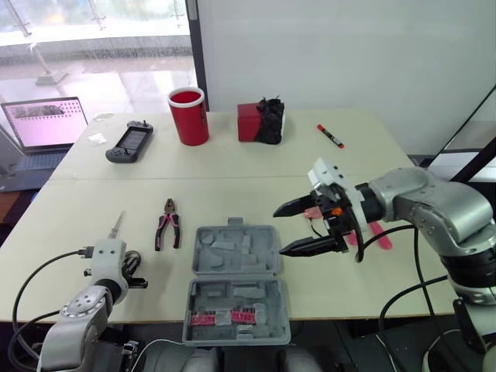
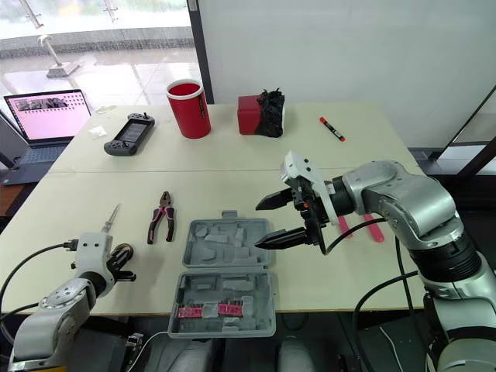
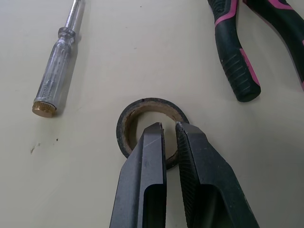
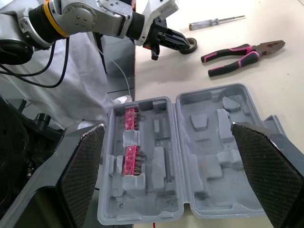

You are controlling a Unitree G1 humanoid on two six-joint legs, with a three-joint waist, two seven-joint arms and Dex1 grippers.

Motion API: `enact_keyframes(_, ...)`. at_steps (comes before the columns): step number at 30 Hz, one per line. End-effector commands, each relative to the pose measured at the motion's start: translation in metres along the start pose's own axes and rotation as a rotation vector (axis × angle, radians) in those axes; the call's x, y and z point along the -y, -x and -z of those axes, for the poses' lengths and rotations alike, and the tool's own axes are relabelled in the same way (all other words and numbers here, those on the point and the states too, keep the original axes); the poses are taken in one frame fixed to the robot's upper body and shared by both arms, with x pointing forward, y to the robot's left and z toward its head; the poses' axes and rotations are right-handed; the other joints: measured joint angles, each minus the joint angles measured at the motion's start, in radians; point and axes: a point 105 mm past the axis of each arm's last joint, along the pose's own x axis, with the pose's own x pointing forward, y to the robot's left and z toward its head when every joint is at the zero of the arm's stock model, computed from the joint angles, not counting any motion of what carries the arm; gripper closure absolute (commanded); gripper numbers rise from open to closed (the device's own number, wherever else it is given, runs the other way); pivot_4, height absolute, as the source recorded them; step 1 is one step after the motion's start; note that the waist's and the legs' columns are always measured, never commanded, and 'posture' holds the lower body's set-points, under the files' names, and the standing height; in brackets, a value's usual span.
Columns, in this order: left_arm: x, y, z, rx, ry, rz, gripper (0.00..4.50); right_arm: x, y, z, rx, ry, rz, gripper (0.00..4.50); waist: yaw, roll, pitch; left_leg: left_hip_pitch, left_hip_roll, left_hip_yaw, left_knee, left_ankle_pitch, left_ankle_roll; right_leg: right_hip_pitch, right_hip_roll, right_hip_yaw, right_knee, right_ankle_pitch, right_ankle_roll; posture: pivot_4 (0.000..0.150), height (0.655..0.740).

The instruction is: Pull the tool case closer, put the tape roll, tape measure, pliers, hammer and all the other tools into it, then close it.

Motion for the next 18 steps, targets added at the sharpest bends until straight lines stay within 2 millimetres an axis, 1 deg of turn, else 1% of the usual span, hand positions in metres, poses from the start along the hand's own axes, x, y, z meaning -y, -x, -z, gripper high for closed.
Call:
enact_keyframes(1, 0.0, -0.003, 0.0, 0.0, -0.003, -0.004, 4.01, 0.001, 0.005, -0.008, 0.001, 0.047, 0.027, 0.0, 0.0, 0.0, 0.0, 0.0, 0.0, 0.0, 0.0, 0.0, 0.0, 0.0, 0.0, 0.0, 0.0, 0.0, 0.0, 0.15, 0.74)
enact_keyframes(2, 0.0, -0.003, 0.0, -0.002, 0.0, -0.003, 4.27, 0.0, 0.005, -0.008, 0.001, 0.049, 0.027, 0.0, 0.0, 0.0, 0.0, 0.0, 0.0, 0.0, 0.0, 0.0, 0.0, 0.0, 0.0, 0.0, 0.0, 0.0, 0.0, 0.15, 0.74)
enact_keyframes(9, -0.002, -0.005, -0.002, 0.006, 0.017, -0.005, 4.27, 0.0, 0.004, -0.008, 0.001, 0.052, 0.031, 0.0, 0.0, 0.0, 0.0, 0.0, 0.0, 0.0, 0.0, 0.0, 0.0, 0.0, 0.0, 0.0, 0.0, 0.0, 0.0, 0.15, 0.74)
enact_keyframes(18, -0.005, 0.003, -0.031, 0.12, 0.008, -0.021, 4.27, 0.0, 0.003, -0.008, 0.002, 0.052, 0.033, 0.0, 0.0, 0.0, 0.0, 0.0, 0.0, 0.0, 0.0, 0.0, 0.0, 0.0, 0.0, 0.0, 0.0, 0.0, 0.0, 0.15, 0.74)
